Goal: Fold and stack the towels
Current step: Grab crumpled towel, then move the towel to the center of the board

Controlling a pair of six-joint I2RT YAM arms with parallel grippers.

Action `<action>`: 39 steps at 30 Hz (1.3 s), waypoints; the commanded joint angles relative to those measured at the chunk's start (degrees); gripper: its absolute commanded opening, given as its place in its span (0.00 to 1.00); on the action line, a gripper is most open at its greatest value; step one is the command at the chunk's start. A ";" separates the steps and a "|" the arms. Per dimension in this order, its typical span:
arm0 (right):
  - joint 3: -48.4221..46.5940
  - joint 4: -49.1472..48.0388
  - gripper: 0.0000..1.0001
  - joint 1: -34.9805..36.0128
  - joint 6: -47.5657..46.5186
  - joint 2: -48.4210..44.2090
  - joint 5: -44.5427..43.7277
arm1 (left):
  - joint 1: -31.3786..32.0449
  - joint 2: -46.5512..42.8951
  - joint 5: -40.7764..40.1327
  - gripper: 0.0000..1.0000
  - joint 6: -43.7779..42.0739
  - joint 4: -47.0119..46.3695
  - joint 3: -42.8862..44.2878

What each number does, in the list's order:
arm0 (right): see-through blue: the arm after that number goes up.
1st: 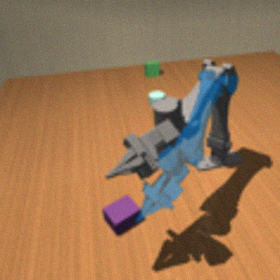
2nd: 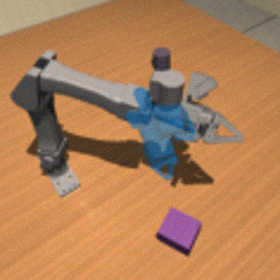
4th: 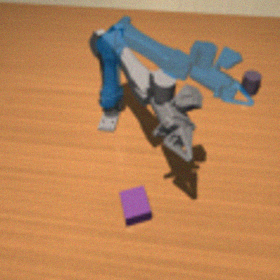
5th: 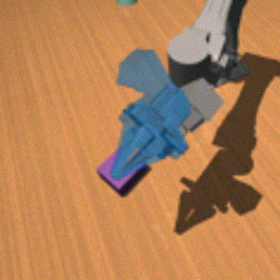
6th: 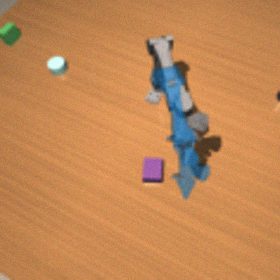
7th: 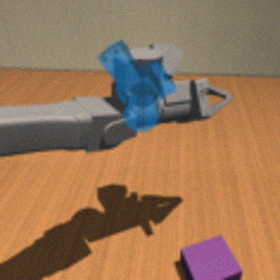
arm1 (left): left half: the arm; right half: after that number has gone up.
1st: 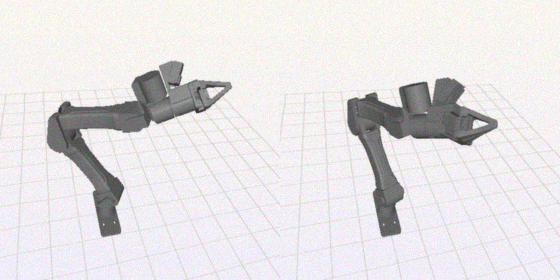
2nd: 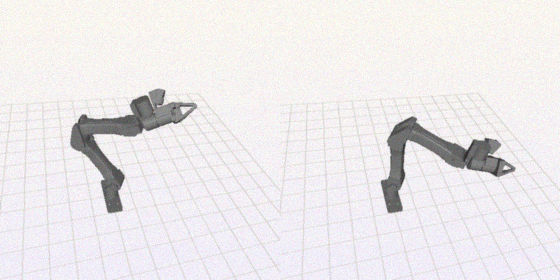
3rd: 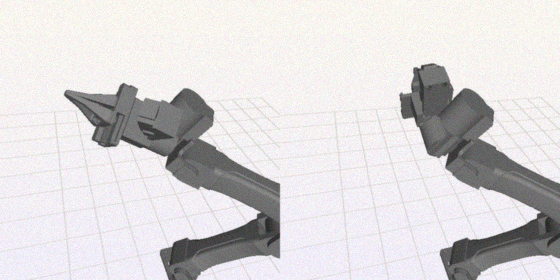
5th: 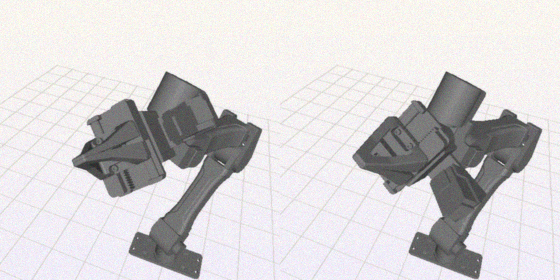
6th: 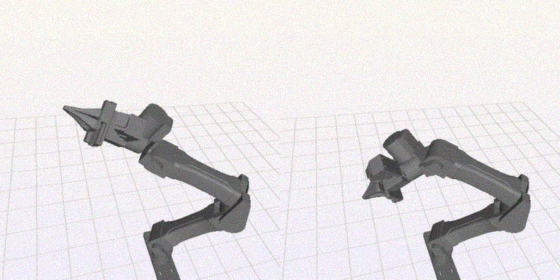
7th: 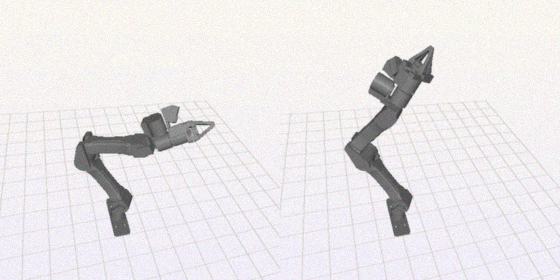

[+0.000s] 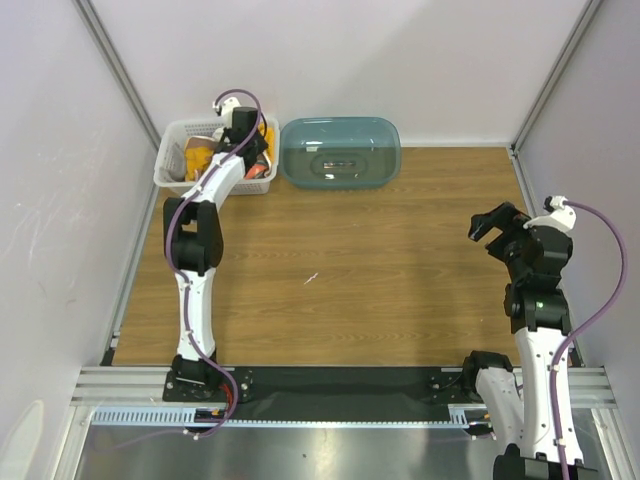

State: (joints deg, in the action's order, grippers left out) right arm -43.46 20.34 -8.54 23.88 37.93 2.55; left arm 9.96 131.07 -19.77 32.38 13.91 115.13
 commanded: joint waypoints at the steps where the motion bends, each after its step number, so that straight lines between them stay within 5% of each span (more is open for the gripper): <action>1: -2.33 0.14 1.00 -0.08 -0.94 -1.28 -1.40 | 0.06 -1.51 -1.67 0.26 -1.18 -2.05 4.05; 3: -2.15 0.14 1.00 -0.08 -0.85 -1.20 -1.49 | -0.02 -2.39 -2.73 0.00 -1.53 -0.21 5.80; 13: -1.10 -6.17 1.00 -0.08 1.78 2.84 4.21 | 1.64 -20.04 3.06 0.00 -13.73 2.26 6.51; 25: -1.19 -12.16 1.00 1.33 3.46 8.65 12.57 | 12.18 -41.23 2.99 0.00 -21.57 5.51 5.99; 32: -0.75 -10.76 1.00 2.56 2.49 8.91 12.48 | 22.64 -53.53 3.07 0.00 -19.47 1.83 -11.55; 39: -0.66 -4.53 1.00 3.61 -0.24 8.13 14.77 | 24.23 -64.60 3.61 0.00 -11.22 8.84 -30.12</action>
State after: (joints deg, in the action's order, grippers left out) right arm -43.51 13.32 -5.76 25.58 46.92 15.53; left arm 34.00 70.78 -15.46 16.64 18.52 89.86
